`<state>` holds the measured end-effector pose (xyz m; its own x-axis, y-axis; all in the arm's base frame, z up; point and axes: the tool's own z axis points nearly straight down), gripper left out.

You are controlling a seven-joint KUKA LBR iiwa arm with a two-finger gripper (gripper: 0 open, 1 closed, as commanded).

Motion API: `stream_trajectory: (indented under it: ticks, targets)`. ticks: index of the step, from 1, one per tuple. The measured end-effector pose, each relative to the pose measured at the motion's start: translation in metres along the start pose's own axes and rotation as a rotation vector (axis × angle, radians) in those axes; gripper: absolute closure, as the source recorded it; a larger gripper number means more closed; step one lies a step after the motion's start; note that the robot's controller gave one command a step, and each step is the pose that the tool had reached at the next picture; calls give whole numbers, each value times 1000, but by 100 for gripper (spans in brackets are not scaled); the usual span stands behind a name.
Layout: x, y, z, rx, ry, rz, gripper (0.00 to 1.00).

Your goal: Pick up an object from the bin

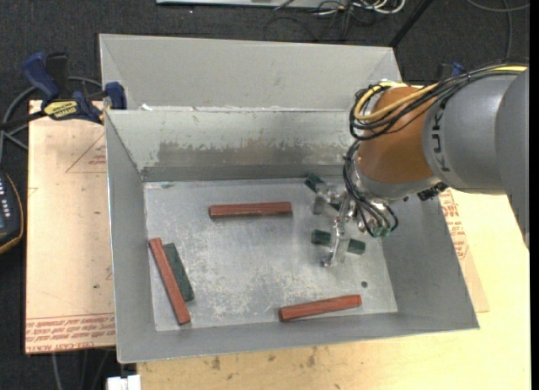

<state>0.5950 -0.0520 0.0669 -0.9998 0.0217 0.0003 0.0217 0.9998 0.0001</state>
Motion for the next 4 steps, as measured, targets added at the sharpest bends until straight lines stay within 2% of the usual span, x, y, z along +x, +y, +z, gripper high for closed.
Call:
stream_trajectory:
  ticks: [1,2,3,4]
  targets:
    - [-1,2,-3,-1,-2,-4,100]
    - [-1,2,-3,-1,-2,-5,0]
    - [18,-51,-3,1,0,71,0]
    - [17,-48,-4,0,-2,64,100]
